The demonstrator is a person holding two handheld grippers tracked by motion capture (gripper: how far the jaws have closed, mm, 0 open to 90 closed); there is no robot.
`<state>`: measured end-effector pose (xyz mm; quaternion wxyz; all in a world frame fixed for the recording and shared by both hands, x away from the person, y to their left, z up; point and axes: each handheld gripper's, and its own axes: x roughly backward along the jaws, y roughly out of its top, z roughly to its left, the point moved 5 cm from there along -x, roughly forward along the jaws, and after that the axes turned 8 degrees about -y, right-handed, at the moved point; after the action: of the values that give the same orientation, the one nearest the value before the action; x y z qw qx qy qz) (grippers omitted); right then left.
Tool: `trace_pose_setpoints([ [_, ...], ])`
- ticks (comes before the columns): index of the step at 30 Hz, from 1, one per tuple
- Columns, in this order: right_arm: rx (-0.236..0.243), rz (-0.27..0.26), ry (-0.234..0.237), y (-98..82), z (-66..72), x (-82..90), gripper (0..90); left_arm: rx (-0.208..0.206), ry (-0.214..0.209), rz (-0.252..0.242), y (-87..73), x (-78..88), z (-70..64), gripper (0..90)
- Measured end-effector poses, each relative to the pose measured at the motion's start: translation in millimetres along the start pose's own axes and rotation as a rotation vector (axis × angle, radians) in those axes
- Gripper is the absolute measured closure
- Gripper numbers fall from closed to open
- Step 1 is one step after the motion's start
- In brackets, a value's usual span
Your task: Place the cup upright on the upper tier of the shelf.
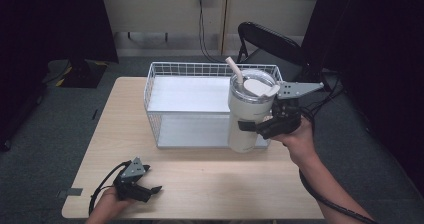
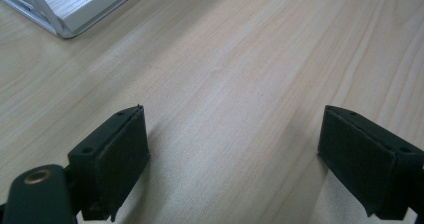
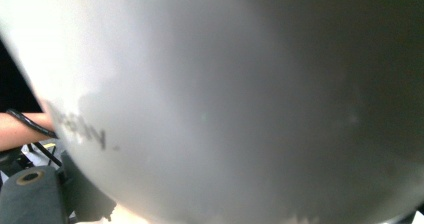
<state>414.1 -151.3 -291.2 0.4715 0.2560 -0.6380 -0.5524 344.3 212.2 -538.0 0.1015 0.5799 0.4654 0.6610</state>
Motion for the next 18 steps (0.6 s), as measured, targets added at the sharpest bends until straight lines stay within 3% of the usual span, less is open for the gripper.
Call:
trace_pose_setpoints([
  [18, 0.002, -0.017, 0.002, 39.1, -4.0, -0.4, 9.2, -0.003, 0.001, -0.002, 0.1, -0.1, 0.0, 11.3],
])
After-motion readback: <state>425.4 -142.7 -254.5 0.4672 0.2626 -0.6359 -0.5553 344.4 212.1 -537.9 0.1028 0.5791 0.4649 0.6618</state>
